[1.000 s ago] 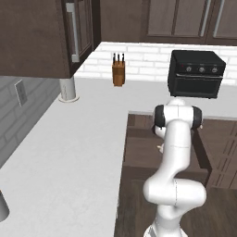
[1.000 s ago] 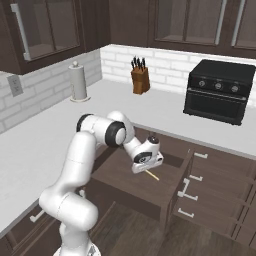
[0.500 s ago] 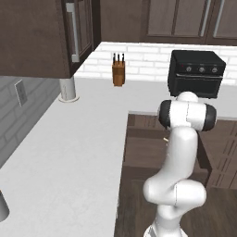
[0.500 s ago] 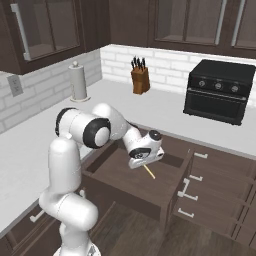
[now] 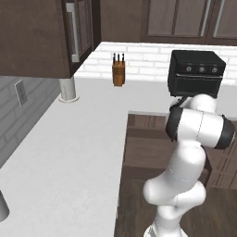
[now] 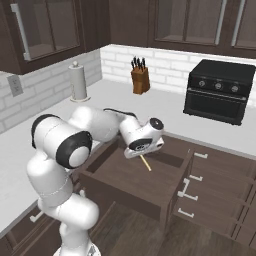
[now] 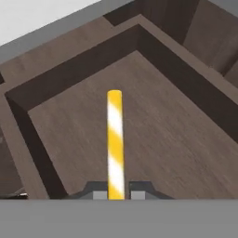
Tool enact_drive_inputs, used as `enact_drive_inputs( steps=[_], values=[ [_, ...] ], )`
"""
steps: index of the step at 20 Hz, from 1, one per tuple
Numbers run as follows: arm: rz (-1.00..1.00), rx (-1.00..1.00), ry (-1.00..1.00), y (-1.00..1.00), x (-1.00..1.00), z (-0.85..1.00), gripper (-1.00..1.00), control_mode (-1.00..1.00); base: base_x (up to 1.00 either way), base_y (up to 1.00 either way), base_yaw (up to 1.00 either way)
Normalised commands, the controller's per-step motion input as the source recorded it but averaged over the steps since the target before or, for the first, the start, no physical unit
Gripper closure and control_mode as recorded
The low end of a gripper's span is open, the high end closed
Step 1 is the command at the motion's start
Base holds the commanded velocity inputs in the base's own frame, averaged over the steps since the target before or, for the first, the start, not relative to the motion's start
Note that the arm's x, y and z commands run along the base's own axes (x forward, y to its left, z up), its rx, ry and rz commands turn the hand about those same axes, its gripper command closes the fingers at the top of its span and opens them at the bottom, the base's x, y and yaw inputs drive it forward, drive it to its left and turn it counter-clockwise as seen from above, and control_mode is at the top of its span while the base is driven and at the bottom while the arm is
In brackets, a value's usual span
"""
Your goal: Take a straw from the drawer in front and place it inside the glass cup on the dining counter.
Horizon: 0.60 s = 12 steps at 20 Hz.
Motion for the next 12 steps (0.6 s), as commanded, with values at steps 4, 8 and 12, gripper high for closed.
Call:
enact_drive_inputs(
  steps=[4,8,12],
  values=[
    [0.0,0.05,0.0,0.03,0.04,1.0,1.0,-1.0,0.0,0.0,0.0],
    [-0.02,0.05,0.08,0.0,0.06,1.0,1.0,-1.0,0.0,0.0,0.0],
    [-0.13,0.04,0.24,0.01,0.0,1.0,1.0,-1.0,0.0,0.0,0.0]
  ],
)
